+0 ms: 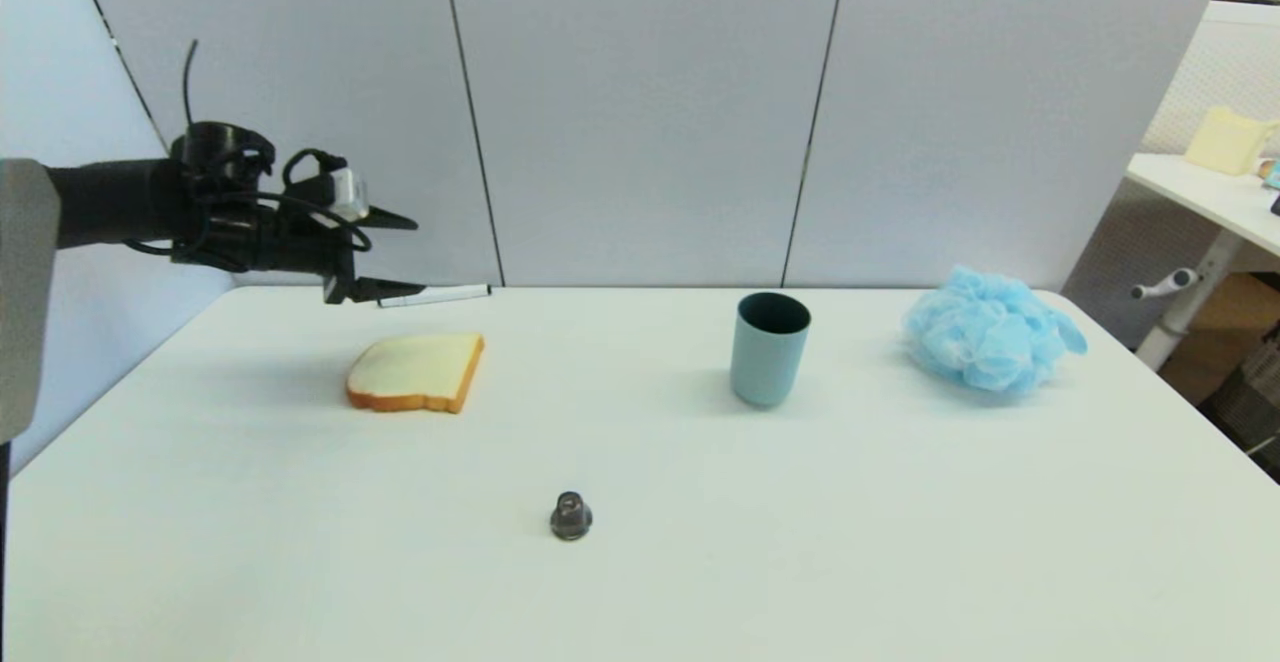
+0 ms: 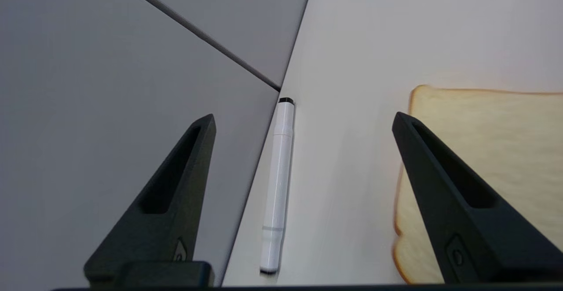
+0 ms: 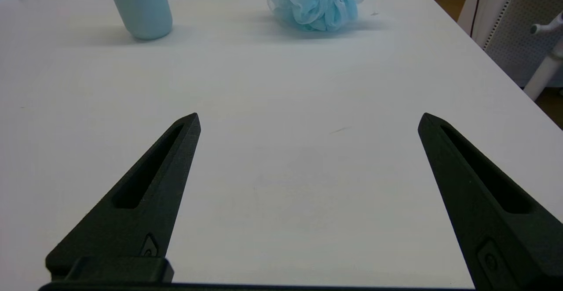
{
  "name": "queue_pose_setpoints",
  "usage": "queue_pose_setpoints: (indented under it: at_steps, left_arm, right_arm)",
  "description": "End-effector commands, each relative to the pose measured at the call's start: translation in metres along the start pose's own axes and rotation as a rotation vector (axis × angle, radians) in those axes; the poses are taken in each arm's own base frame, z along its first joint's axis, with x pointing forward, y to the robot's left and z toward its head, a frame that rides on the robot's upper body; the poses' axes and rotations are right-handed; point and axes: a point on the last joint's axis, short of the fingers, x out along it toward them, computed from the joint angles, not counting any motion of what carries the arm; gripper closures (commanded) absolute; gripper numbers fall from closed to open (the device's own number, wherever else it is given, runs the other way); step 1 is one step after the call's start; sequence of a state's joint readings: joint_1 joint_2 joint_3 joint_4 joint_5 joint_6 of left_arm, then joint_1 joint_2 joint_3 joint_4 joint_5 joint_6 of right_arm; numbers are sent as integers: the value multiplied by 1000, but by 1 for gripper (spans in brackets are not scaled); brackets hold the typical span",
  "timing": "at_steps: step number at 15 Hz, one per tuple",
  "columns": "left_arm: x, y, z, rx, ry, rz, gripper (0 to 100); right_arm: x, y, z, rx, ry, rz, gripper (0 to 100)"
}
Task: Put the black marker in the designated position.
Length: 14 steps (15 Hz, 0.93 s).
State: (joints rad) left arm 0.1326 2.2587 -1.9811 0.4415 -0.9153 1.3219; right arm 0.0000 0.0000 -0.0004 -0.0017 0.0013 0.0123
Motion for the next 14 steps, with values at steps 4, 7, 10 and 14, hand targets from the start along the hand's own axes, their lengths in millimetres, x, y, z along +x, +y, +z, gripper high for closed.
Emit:
queue_pose_setpoints:
  at_steps: [4, 7, 10, 14]
  left_arm:
    - [-145, -74, 169, -26, 38, 42, 0]
    - [-197, -151, 220, -250, 68, 145, 0]
    - [-222, -231, 240, -441, 75, 271, 0]
    - [-232, -305, 223, -570, -17, 488, 0]
  right_arm:
    - [0, 0, 0, 0, 1, 0, 0]
    - [0, 0, 0, 0, 1, 0, 0]
    - [0, 0, 0, 0, 1, 0, 0]
    - [0, 0, 0, 0, 1, 0, 0]
